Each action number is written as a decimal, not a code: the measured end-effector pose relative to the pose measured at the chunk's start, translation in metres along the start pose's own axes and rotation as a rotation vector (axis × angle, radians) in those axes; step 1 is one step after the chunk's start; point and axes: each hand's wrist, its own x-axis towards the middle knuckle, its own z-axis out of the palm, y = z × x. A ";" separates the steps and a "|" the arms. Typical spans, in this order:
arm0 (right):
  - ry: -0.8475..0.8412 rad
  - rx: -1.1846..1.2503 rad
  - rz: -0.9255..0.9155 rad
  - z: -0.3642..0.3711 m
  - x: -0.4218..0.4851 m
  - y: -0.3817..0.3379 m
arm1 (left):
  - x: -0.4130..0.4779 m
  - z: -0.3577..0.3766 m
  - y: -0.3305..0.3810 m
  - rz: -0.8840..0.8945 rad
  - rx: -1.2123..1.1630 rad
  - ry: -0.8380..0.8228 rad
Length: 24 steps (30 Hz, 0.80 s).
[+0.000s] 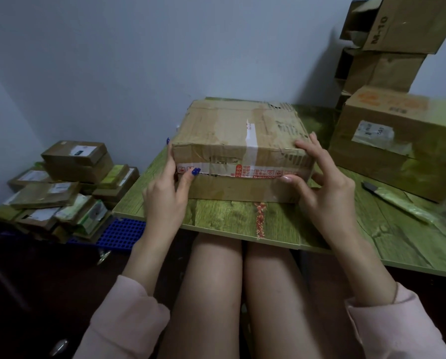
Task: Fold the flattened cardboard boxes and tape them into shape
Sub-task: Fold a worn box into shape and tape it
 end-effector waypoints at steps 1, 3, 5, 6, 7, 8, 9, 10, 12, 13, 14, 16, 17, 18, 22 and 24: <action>0.004 -0.002 -0.002 0.001 0.000 -0.001 | -0.001 0.004 0.001 0.002 0.045 0.016; 0.008 -0.021 0.002 0.005 -0.001 -0.005 | -0.001 0.009 0.001 -0.007 0.063 0.036; -0.009 -0.043 0.021 0.004 0.000 -0.007 | 0.000 0.009 0.000 -0.010 0.044 0.040; -0.031 -0.026 0.036 0.002 0.001 -0.005 | 0.000 0.008 0.000 -0.007 0.038 0.034; -0.062 0.015 0.056 -0.001 0.003 -0.004 | 0.001 0.005 -0.001 0.003 0.040 0.026; -0.089 0.058 0.073 -0.004 0.004 -0.002 | 0.002 0.001 -0.002 0.026 0.043 0.015; -0.099 0.085 0.080 -0.005 0.005 -0.002 | 0.002 -0.003 -0.004 0.053 0.046 0.001; -0.085 0.091 0.074 -0.005 0.006 -0.002 | 0.002 -0.006 -0.005 0.079 0.054 -0.011; -0.036 0.087 0.049 -0.001 0.008 -0.004 | 0.000 -0.009 -0.005 0.098 0.055 -0.009; -0.028 0.094 0.042 0.001 0.008 -0.005 | -0.001 -0.010 -0.004 0.088 0.041 0.009; -0.035 0.112 0.041 0.001 0.009 -0.005 | -0.003 -0.010 -0.003 0.073 0.028 0.025; -0.086 0.175 0.080 -0.001 0.012 -0.003 | -0.005 -0.011 -0.002 0.061 0.019 0.033; -0.127 0.212 0.110 -0.004 0.015 -0.003 | -0.006 -0.013 -0.002 0.064 0.034 0.039; -0.179 0.241 0.131 -0.005 0.018 -0.003 | -0.006 -0.015 -0.002 0.061 0.060 0.052; -0.391 0.298 0.121 0.003 0.036 -0.009 | -0.006 -0.023 -0.010 -0.015 0.049 0.112; -0.465 0.325 0.119 0.011 0.051 -0.009 | -0.005 -0.025 -0.015 -0.071 0.047 0.142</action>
